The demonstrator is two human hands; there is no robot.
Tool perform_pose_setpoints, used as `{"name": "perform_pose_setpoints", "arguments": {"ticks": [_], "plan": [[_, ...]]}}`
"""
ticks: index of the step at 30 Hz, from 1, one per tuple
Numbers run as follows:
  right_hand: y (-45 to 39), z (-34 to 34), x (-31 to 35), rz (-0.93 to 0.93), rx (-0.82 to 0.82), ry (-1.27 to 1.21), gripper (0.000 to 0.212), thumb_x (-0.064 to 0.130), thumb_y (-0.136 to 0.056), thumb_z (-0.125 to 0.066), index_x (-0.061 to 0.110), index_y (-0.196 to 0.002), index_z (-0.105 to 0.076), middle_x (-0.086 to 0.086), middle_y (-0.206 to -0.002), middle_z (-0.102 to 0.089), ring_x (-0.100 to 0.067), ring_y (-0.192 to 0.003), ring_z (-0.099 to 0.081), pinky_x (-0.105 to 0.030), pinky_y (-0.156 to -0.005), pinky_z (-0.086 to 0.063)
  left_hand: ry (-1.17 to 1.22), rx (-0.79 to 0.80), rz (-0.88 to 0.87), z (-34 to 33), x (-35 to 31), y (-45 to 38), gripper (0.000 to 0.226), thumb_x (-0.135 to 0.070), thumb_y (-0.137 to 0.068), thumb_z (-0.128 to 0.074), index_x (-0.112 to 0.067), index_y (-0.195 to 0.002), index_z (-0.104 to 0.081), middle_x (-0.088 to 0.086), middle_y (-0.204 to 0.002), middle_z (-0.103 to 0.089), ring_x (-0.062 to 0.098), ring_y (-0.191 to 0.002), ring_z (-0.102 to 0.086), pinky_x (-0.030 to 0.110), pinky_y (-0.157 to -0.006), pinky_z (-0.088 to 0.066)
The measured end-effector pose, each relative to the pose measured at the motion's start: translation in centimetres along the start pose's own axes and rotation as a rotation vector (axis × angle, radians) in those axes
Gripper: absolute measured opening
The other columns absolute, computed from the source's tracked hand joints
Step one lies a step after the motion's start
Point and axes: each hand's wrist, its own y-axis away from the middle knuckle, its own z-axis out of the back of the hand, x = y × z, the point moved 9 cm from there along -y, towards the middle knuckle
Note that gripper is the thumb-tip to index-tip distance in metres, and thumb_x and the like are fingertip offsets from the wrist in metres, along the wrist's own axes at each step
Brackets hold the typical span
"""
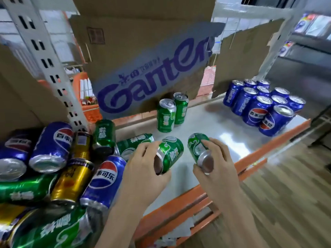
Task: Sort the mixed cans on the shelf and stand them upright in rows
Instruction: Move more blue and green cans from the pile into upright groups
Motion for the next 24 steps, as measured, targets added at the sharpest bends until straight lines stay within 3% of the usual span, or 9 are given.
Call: {"name": "perform_pose_setpoints", "arguments": {"ticks": [3,6,12,17,24], "plan": [[-2.7,-0.4,-0.8,-0.038,-0.009,0.012,0.067,0.008,-0.063,-0.078,0.015,-0.124,-0.05,0.001,-0.126,-0.047,-0.019,-0.099,-0.053,-0.024,-0.072,-0.043,0.02,-0.006,-0.005,-0.6,-0.1,-2.7,0.072,-0.027,-0.063,-0.081,-0.022,-0.128,-0.051,-0.003,-0.122,-0.054,0.021,-0.11,-0.053,0.028,-0.09,-0.041],[-5.0,-0.7,-1.6,-0.068,-0.009,0.032,0.067,0.018,-0.065,-0.08,0.018,-0.125,-0.05,0.004,-0.125,-0.047,-0.015,-0.093,-0.052,-0.027,-0.066,-0.042,0.004,0.017,-0.024,-1.3,-0.8,-4.8,0.074,-0.03,-0.064,-0.079,-0.024,-0.13,-0.047,-0.006,-0.125,-0.053,0.017,-0.113,-0.047,0.022,-0.093,-0.032],[-9.7,-2.8,-3.1,-0.041,0.084,0.027,0.072,0.021,-0.064,-0.082,0.018,-0.128,-0.049,0.0,-0.125,-0.051,-0.026,-0.097,-0.056,-0.027,-0.07,-0.038,-0.062,0.047,-0.028,-2.9,-2.4,-9.0,0.073,-0.04,-0.066,-0.074,-0.025,-0.126,-0.036,-0.006,-0.118,-0.056,0.016,-0.109,-0.046,0.027,-0.088,-0.04],[-13.9,-4.1,-3.7,0.031,0.164,-0.022,0.068,0.023,-0.067,-0.079,0.019,-0.128,-0.05,0.004,-0.127,-0.05,-0.022,-0.104,-0.054,-0.025,-0.073,-0.037,-0.165,0.098,0.058,-5.0,-2.7,-11.7,0.07,-0.042,-0.07,-0.07,-0.023,-0.127,-0.034,-0.001,-0.119,-0.055,0.017,-0.111,-0.046,0.026,-0.09,-0.037],[-16.9,-7.6,-4.6,0.188,0.329,-0.016,0.068,0.025,-0.068,-0.078,0.012,-0.13,-0.052,-0.005,-0.123,-0.055,-0.031,-0.109,-0.051,-0.034,-0.085,-0.042,-0.256,0.087,0.264,-6.7,-2.1,-13.2,0.074,-0.033,-0.086,-0.062,-0.016,-0.145,-0.021,0.0,-0.146,-0.022,0.023,-0.127,-0.039,0.031,-0.102,-0.032]]}}
